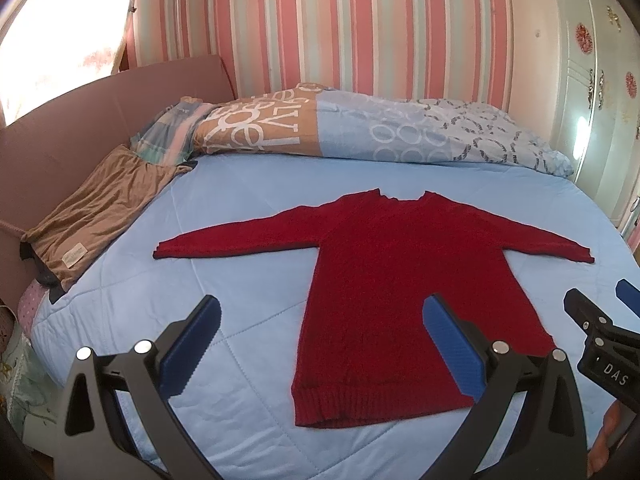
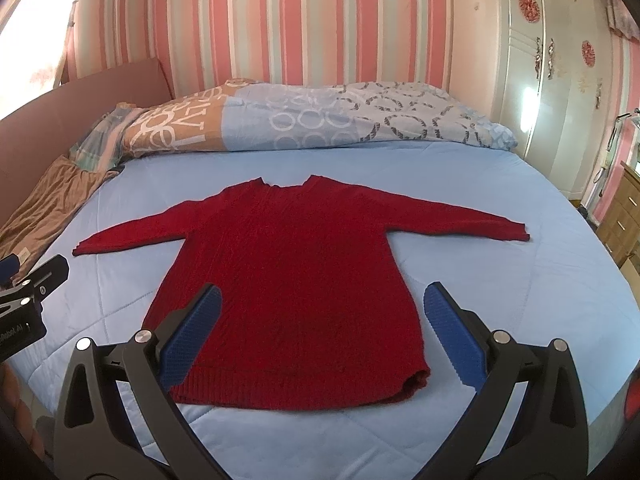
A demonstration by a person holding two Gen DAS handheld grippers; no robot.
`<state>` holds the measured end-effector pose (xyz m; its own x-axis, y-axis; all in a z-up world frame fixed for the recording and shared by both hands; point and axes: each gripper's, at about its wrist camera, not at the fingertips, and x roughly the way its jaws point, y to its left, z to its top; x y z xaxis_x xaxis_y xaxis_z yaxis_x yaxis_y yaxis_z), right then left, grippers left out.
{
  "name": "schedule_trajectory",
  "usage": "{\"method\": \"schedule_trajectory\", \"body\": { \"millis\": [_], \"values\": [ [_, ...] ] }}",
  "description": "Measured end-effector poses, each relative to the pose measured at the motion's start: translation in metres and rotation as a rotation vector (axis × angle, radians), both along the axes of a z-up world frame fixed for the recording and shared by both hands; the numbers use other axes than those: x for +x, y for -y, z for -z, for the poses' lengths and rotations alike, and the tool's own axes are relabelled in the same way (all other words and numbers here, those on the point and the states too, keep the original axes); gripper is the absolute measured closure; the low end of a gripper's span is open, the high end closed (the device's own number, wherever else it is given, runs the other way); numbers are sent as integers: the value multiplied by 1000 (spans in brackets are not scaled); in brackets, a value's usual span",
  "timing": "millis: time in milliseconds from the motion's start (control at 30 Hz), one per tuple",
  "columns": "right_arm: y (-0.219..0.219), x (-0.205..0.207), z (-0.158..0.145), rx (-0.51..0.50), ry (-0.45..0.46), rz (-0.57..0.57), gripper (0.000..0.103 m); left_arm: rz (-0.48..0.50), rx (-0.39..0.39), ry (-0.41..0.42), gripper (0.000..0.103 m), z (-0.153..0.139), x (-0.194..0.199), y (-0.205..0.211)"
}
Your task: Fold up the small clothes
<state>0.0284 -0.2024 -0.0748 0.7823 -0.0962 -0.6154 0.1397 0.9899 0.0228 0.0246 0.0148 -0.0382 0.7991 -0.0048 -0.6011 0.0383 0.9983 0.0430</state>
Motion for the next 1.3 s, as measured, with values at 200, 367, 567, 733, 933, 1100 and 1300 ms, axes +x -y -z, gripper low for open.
{"method": "schedule_trajectory", "body": {
  "millis": [200, 367, 567, 733, 933, 1100, 1300],
  "values": [
    [-8, 29, 16, 16, -21, -28, 3, -6, -1, -10, 2, 14, 26, -10],
    [-23, 61, 36, 24, -8, -75, 3, -24, -4, -12, 2, 33, 64, -28],
    [-47, 114, 52, 37, -6, -170, 3, -69, -5, -71, 2, 55, 131, -59],
    [-77, 172, 54, 7, -76, -241, 3, -154, 1, -146, 2, 69, 180, -99],
    [-94, 232, 56, 16, -173, -261, 3, -248, 8, -212, 2, 77, 224, -151],
    [-105, 288, 69, -19, -206, -267, 3, -314, -3, -272, 2, 101, 263, -208],
    [-124, 335, 88, -69, -202, -298, 3, -395, -34, -314, 2, 134, 298, -259]
  ]
}}
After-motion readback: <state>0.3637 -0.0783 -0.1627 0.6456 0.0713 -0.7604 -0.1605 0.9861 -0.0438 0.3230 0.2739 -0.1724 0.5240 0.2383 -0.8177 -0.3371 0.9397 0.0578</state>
